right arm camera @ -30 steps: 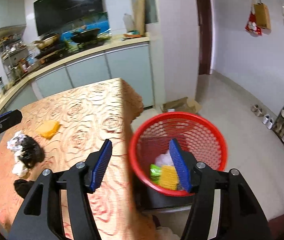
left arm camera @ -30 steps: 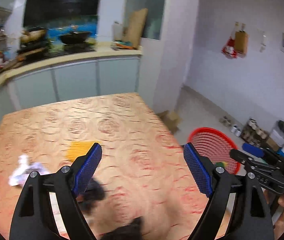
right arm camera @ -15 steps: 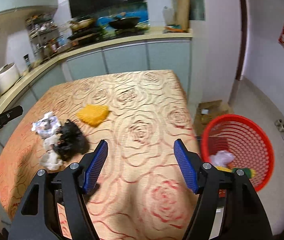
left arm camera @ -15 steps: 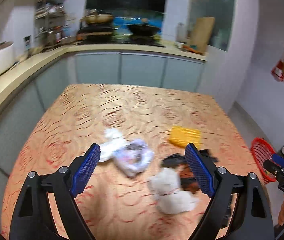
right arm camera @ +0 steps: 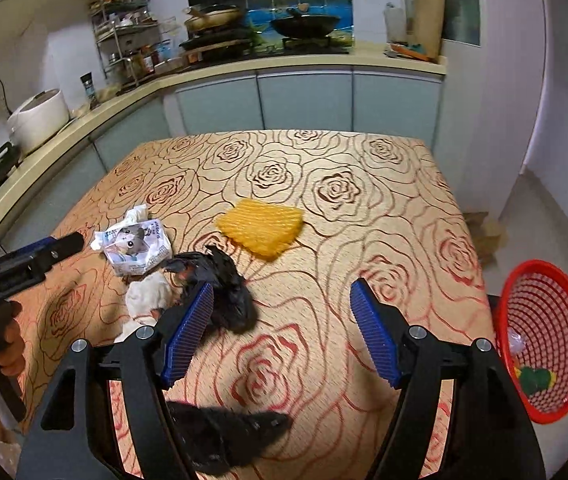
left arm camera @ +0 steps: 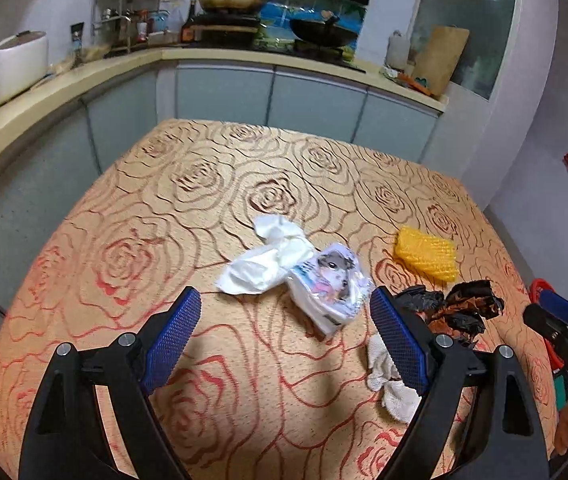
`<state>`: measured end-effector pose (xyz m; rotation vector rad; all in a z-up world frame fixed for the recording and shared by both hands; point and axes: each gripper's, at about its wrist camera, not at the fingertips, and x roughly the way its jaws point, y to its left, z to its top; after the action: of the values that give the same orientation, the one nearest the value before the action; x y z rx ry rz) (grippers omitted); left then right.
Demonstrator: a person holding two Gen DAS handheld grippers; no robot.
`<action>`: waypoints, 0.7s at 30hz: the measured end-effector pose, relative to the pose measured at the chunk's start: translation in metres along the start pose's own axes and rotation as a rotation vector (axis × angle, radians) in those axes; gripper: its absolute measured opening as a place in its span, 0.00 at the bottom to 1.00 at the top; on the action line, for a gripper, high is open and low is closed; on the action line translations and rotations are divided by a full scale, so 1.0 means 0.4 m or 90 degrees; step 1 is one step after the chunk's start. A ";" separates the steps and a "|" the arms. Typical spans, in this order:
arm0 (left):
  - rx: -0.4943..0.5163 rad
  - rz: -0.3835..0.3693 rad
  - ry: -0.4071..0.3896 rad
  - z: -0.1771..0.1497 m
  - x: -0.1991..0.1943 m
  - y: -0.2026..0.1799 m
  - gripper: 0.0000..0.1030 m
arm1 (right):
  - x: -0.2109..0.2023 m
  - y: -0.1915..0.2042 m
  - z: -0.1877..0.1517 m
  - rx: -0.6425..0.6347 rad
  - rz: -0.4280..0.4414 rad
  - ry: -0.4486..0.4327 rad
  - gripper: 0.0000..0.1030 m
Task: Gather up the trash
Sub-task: 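Grasp the printed plastic bag with the left tool while the right tool grasps the black plastic bag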
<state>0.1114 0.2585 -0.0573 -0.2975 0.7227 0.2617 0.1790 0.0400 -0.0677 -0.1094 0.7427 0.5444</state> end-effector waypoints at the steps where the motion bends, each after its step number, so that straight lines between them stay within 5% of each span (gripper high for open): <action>1: 0.004 -0.005 0.003 0.000 0.010 -0.006 0.81 | 0.003 0.003 0.003 -0.001 0.001 0.000 0.67; 11: 0.011 -0.036 0.055 0.017 0.111 -0.048 0.80 | 0.021 -0.003 0.012 0.000 0.006 0.010 0.67; 21: 0.016 -0.030 0.078 0.001 0.160 -0.045 0.36 | 0.056 0.035 0.012 -0.016 0.046 0.035 0.67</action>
<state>0.1639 0.2504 -0.0975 -0.3089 0.8382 0.1905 0.1886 0.0631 -0.0779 -0.1211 0.7955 0.6218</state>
